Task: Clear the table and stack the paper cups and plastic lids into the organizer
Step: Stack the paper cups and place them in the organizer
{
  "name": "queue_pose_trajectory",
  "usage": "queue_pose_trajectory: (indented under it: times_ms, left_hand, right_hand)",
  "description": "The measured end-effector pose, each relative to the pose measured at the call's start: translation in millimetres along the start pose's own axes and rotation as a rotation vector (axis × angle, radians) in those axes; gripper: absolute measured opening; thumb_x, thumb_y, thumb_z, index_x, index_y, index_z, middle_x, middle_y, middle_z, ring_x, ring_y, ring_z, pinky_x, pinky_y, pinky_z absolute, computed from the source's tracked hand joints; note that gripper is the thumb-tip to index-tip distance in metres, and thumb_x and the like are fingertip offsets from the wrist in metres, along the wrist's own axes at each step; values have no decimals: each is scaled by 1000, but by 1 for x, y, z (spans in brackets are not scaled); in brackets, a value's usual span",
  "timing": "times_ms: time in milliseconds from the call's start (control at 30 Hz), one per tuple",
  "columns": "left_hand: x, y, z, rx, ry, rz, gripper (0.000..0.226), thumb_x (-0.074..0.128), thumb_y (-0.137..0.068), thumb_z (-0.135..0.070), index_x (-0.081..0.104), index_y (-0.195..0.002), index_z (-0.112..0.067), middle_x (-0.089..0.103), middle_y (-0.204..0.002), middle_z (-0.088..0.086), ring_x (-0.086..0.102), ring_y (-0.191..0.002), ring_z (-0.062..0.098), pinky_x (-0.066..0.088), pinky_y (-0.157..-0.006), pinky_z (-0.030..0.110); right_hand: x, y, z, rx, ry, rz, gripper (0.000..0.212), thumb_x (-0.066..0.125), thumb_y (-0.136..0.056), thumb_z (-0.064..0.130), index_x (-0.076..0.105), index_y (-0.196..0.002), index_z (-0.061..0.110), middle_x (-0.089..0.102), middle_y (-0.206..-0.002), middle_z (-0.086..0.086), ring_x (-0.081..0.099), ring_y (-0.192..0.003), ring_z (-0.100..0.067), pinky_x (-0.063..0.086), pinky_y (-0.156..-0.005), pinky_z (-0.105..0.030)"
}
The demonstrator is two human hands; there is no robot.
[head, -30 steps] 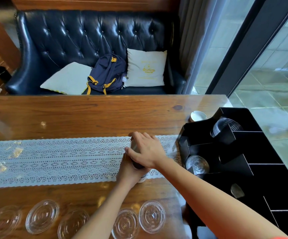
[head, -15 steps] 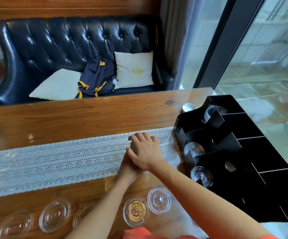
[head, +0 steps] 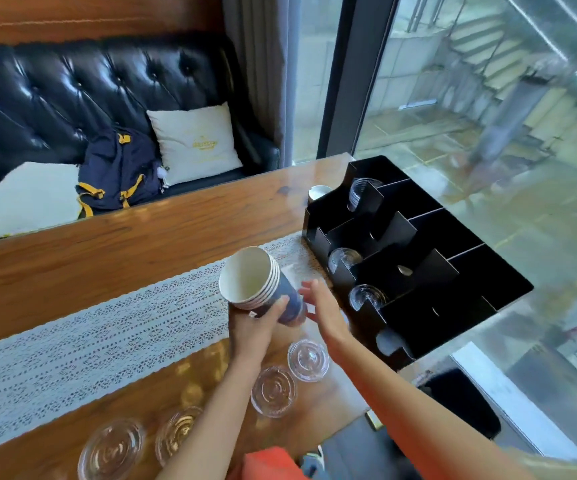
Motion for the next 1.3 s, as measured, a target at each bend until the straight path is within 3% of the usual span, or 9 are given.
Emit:
queue_pose_trajectory:
  times_ms: [133, 267, 400, 567, 667, 833, 967, 1033, 1300]
  left_hand:
    - [11, 24, -20, -5, 203, 186, 53, 82, -68, -18, 58, -115, -14, 68, -113, 6, 64, -104, 17, 48, -95, 36]
    - [26, 48, -31, -31, 332, 375, 30, 75, -73, -12, 63, -98, -23, 75, -96, -10, 68, -96, 8, 50, -90, 34]
    - [45, 67, -38, -60, 412, 551, 53, 76, -63, -27, 58, -113, -22, 70, -110, -3, 67, -99, 9, 55, -86, 30]
    - [72, 78, -47, -107, 364, 616, 78, 77, -57, -41, 51, -126, -18, 63, -125, 4, 62, -112, 16, 48, -96, 36]
    - [88, 80, -56, -12, 322, 498, 84, 79, -67, -29, 33, -137, -24, 58, -122, -5, 62, -100, -1, 50, -86, 24]
    - [125, 85, -72, 181, 292, 463, 36, 80, -71, -27, 60, -98, -39, 69, -99, -14, 65, -89, -2, 50, -74, 12]
    - [165, 84, -74, 261, 142, 419, 14, 75, -74, -35, 66, -80, -43, 53, -109, -12, 54, -98, -1, 44, -95, 29]
    - [189, 89, -77, 287, 127, 467, 15, 73, -77, -32, 68, -72, -46, 62, -103, -3, 58, -92, 5, 47, -93, 34]
    - [267, 110, -71, 252, 60, 607, 6, 64, -85, -31, 65, -89, -36, 58, -116, 1, 54, -110, 10, 41, -100, 33]
  right_hand:
    - [-7, 30, -15, 189, -227, -16, 23, 43, -95, 49, 57, -103, 32, 64, -114, 0, 66, -98, -16, 55, -75, -35]
    - [-26, 49, -30, 283, -643, 66, 64, 54, -80, 65, 59, -129, 24, 64, -129, -8, 60, -116, -20, 51, -89, -33]
    - [-54, 59, -26, 234, -853, 38, 82, 55, -73, 69, 55, -135, 15, 64, -121, -6, 58, -104, -15, 50, -87, -25]
    - [-99, 72, -11, 96, -697, -132, 75, 50, -68, 73, 62, -119, 20, 65, -101, -3, 60, -82, -11, 44, -79, -26]
    - [-138, 80, 12, -12, -578, -272, 61, 49, -77, 67, 60, -121, 25, 64, -101, -1, 60, -87, -15, 45, -73, -30]
    - [-206, 86, 68, -310, -336, -401, 41, 68, -72, 55, 66, -109, 36, 66, -90, 5, 63, -76, -9, 56, -63, -27]
    - [-263, 95, 101, -571, -124, -526, 41, 69, -69, 47, 66, -109, 38, 64, -88, 8, 60, -85, -12, 52, -78, -36]
    - [-287, 102, 114, -660, -35, -557, 42, 71, -70, 44, 64, -111, 37, 65, -82, 20, 60, -82, -1, 51, -78, -27]
    - [-345, 111, 150, -809, 215, -519, 52, 78, -69, 33, 60, -118, 35, 66, -114, 17, 59, -109, -2, 44, -101, -28]
Point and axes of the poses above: each hand's wrist, its own y-axis away from the middle knuckle, its own x-axis out of the palm, z = x × y, the point moved 5 cm from there along -y, towards the middle knuckle
